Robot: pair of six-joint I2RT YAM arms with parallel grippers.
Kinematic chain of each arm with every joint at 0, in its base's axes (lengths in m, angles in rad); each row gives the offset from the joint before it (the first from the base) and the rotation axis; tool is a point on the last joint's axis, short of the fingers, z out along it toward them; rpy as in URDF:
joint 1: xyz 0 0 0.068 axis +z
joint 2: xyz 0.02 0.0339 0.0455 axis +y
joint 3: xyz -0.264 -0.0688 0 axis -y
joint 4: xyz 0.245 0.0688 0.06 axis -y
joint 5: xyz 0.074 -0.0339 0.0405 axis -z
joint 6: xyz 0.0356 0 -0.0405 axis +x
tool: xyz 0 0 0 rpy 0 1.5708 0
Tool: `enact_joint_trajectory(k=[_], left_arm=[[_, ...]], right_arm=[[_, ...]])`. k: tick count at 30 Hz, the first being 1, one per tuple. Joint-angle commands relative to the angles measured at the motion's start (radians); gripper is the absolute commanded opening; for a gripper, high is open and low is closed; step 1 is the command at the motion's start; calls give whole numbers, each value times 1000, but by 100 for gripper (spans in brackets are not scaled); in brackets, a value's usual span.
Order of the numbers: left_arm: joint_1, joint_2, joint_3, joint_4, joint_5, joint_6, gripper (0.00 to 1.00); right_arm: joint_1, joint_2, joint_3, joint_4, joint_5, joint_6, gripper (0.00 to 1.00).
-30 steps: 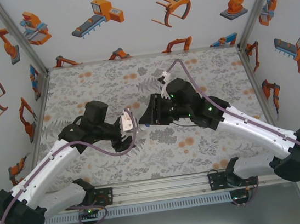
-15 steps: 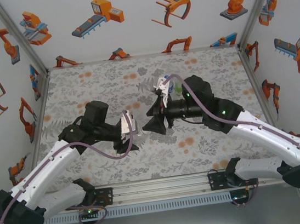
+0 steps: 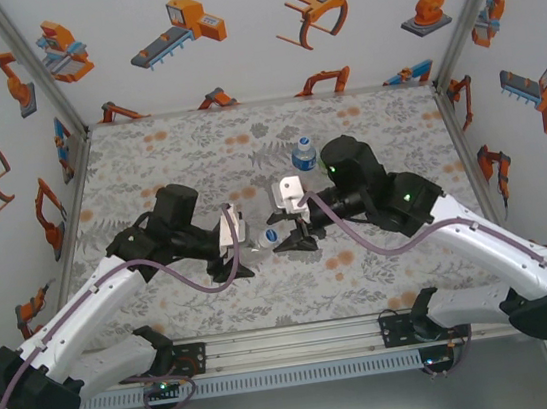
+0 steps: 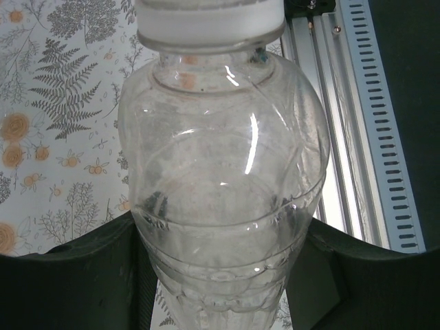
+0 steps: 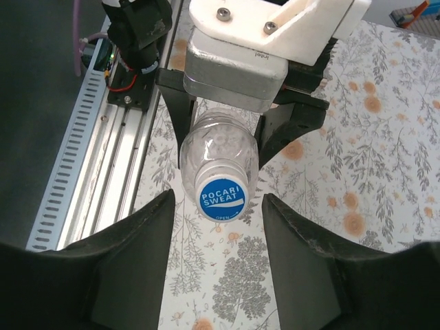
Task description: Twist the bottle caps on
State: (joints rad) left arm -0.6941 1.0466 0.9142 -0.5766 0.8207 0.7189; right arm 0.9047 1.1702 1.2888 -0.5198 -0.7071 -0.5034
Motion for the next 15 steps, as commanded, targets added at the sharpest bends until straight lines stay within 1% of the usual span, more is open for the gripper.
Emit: enact_joint_trajectory(k=[1, 5, 9, 12, 15], left_arm=[[-2, 4, 21, -21, 46, 28, 0], [-1, 7, 23, -23, 49, 28, 0], [-1, 7, 22, -22, 49, 28, 0], [-2, 6, 23, -23, 49, 28, 0], [-1, 7, 24, -23, 52, 27, 0]], right_arm=[[-1, 11, 6, 17, -57, -43, 46], [-1, 10, -3, 41, -72, -29, 43], [-1, 16, -7, 35, -70, -27, 36], [-1, 19, -9, 34, -65, -26, 36], [-1, 22, -14, 38, -58, -20, 37]])
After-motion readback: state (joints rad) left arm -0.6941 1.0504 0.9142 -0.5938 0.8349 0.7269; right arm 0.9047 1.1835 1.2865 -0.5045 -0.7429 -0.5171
